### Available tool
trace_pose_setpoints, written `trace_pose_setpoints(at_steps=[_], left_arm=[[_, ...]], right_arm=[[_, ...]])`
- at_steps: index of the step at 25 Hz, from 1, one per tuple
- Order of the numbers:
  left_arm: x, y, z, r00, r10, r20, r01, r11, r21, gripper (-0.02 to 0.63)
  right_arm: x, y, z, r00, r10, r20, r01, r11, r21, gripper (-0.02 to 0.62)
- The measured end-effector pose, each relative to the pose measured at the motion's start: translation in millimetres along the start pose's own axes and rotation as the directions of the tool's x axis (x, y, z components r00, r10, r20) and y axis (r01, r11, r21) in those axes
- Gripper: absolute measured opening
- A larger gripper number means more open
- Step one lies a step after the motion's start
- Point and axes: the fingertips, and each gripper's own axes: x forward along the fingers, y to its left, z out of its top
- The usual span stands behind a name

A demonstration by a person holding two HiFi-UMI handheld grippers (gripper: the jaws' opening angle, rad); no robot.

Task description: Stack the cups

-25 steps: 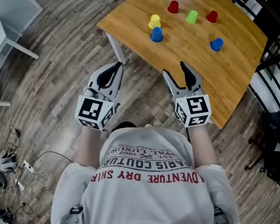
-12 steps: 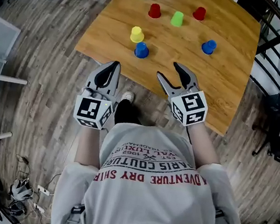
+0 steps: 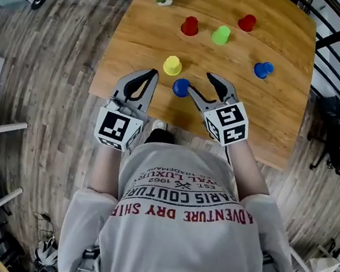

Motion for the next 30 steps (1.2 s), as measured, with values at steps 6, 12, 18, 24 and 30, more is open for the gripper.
trace_pose_setpoints(at_steps=[6,12,18,24,30], left_arm=[[22.0,39.8,-20.5,0.996,-0.090,-0.013,0.090,0.996,-0.002,0.017],[34.4,61.7,-33.8,0.987,-0.163,-0.016,0.162,0.987,-0.013,0.017],[41.2,80.1,-52.2,0.984,-0.177,-0.037,0.175,0.984,-0.045,0.017],[43.0,95.3,-60.8,0.982,-0.185,-0.048,0.182,0.982,-0.056,0.017],[46.9,102.6,-63.3,0.979,-0.197,-0.058,0.194,0.980,-0.053,0.017]], right_arm=[[65.8,3.3,-19.7,0.986,0.011,-0.164,-0.010,1.000,0.006,0.259],[112.1,0.8,-42.1,0.946,0.028,-0.322,-0.033,0.999,-0.009,0.265],[144.4,-5.7,-62.8,0.899,0.026,-0.436,-0.046,0.998,-0.034,0.275],[161.9,-6.2,-78.1,0.861,0.001,-0.509,-0.032,0.998,-0.052,0.275],[168.2,-7.3,-75.2,0.864,-0.012,-0.503,-0.014,0.999,-0.047,0.245]])
